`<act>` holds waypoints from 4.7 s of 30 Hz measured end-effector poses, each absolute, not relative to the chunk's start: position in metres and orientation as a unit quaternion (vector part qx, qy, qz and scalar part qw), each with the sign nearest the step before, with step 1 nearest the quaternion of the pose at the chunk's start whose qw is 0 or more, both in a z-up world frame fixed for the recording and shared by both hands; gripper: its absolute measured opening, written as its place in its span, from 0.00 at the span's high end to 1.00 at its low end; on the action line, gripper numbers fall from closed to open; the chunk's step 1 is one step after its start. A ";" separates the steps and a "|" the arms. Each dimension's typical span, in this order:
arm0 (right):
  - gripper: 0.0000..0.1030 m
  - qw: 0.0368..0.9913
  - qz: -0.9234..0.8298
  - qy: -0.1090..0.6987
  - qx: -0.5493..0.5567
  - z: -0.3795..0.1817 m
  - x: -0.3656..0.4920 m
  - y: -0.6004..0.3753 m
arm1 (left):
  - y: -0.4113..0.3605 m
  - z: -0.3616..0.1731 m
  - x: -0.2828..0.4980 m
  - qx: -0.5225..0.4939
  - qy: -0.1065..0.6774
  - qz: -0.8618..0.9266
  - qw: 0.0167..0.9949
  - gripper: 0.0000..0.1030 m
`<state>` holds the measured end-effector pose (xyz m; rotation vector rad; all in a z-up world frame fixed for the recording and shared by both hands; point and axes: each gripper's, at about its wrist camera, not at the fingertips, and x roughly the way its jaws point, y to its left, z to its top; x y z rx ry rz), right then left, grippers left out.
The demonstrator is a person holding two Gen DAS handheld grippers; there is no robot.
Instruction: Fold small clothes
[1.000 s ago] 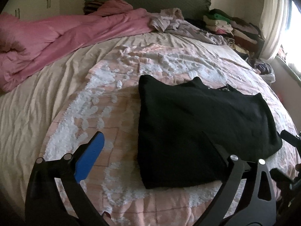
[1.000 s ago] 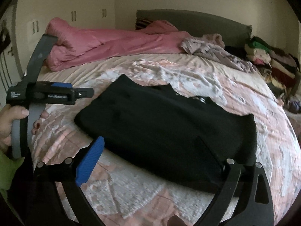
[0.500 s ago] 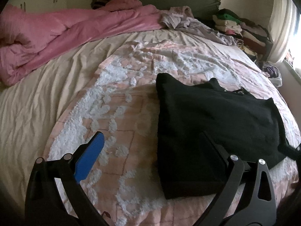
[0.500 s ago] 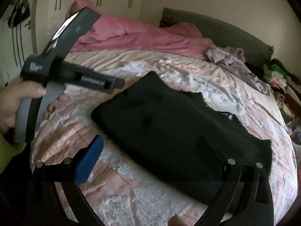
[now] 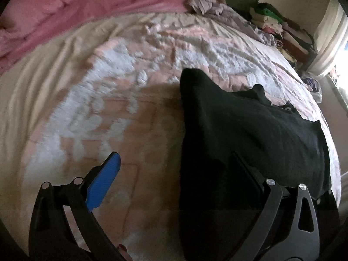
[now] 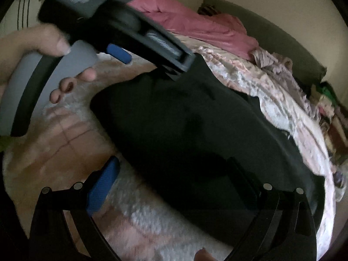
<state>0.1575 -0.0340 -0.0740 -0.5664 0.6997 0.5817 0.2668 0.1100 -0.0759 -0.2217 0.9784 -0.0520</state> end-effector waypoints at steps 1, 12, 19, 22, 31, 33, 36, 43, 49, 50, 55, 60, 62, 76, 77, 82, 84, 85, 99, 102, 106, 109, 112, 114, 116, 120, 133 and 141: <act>0.05 0.861 0.273 0.328 -0.278 -0.075 0.159 -0.030 | 0.111 -0.079 0.272 -0.116 0.473 -0.032 0.873 0.10; 0.75 0.877 0.257 0.265 -0.309 -0.072 0.157 -0.024 | 0.099 -0.080 0.306 -0.174 0.486 -0.086 0.852 0.64; 0.92 0.909 0.261 0.244 -0.213 -0.039 0.148 -0.062 | 0.067 -0.036 0.300 -0.180 0.464 -0.108 0.861 0.90; 0.92 0.927 0.245 0.226 -0.172 -0.022 0.141 -0.086 | 0.034 -0.001 0.292 -0.165 0.441 -0.124 0.873 0.90; 0.94 0.957 0.173 0.231 -0.023 0.000 0.131 -0.183 | -0.088 0.039 0.292 -0.097 0.431 -0.167 0.881 0.90; 0.94 0.956 0.165 0.241 0.004 -0.004 0.131 -0.201 | -0.117 0.037 0.293 -0.080 0.436 -0.172 0.880 0.90; 0.94 0.953 0.150 0.260 0.050 -0.014 0.131 -0.228 | -0.152 0.029 0.293 -0.065 0.446 -0.181 0.874 0.90; 0.94 0.938 0.125 0.298 0.125 -0.035 0.128 -0.272 | -0.212 0.001 0.293 -0.040 0.468 -0.199 0.860 0.90; 0.93 0.920 0.122 0.327 0.177 -0.052 0.133 -0.295 | -0.242 -0.022 0.296 -0.022 0.488 -0.198 0.850 0.86; 0.93 0.917 0.122 0.331 0.187 -0.055 0.132 -0.298 | -0.243 -0.025 0.297 -0.030 0.490 -0.207 0.846 0.81; 0.88 0.893 0.126 0.346 0.259 -0.072 0.134 -0.324 | -0.229 -0.015 0.289 -0.094 0.463 -0.244 0.847 0.47; 0.85 0.864 0.130 0.360 0.326 -0.084 0.133 -0.343 | -0.193 0.005 0.269 -0.086 0.421 -0.232 0.873 0.47; 0.84 0.867 0.123 0.361 0.319 -0.080 0.130 -0.343 | -0.177 0.008 0.258 -0.081 0.412 -0.227 0.878 0.44; 0.08 0.949 0.054 0.274 0.147 0.009 0.056 -0.331 | -0.103 0.024 0.166 -0.036 0.364 -0.192 0.911 0.09; 0.08 0.953 0.050 0.266 0.136 0.014 0.046 -0.331 | -0.098 0.024 0.157 -0.029 0.361 -0.185 0.914 0.09; 0.05 0.960 0.042 0.256 0.107 0.026 0.026 -0.327 | -0.079 0.027 0.129 -0.027 0.353 -0.163 0.921 0.09; 0.04 0.961 0.038 0.258 0.093 0.026 0.021 -0.323 | -0.074 0.026 0.123 -0.024 0.350 -0.155 0.923 0.09; 0.04 0.961 0.036 0.259 0.088 0.025 0.019 -0.322 | -0.072 0.027 0.118 -0.021 0.347 -0.148 0.926 0.09; 0.04 0.959 0.027 0.278 0.051 0.017 0.004 -0.304 | -0.075 -0.001 0.076 0.009 0.362 -0.146 0.921 0.09; 0.04 0.957 0.022 0.286 0.046 0.014 0.006 -0.303 | -0.078 -0.009 0.072 0.020 0.366 -0.149 0.918 0.09; 0.04 0.953 0.017 0.301 0.040 0.007 0.010 -0.302 | -0.079 -0.015 0.071 0.019 0.374 -0.146 0.916 0.09; 0.04 0.951 0.019 0.307 0.039 0.004 0.011 -0.301 | -0.079 -0.018 0.070 0.019 0.377 -0.145 0.915 0.09; 0.04 0.951 0.020 0.307 0.038 0.003 0.011 -0.300 | -0.080 -0.019 0.070 0.018 0.378 -0.144 0.914 0.09; 0.04 0.951 0.020 0.307 0.037 0.003 0.011 -0.300 | -0.081 -0.020 0.069 0.018 0.379 -0.145 0.914 0.09; 0.04 0.951 0.020 0.305 0.038 0.003 0.011 -0.300 | -0.081 -0.020 0.069 0.019 0.379 -0.146 0.914 0.09; 0.04 0.951 0.020 0.306 0.038 0.003 0.012 -0.300 | -0.081 -0.020 0.069 0.018 0.379 -0.144 0.914 0.09; 0.04 0.951 0.019 0.306 0.037 0.004 0.011 -0.300 | -0.076 -0.020 0.069 0.014 0.382 -0.135 0.914 0.09; 0.04 0.952 0.021 0.304 0.037 0.005 0.011 -0.299 | -0.078 -0.020 0.068 0.017 0.384 -0.130 0.914 0.09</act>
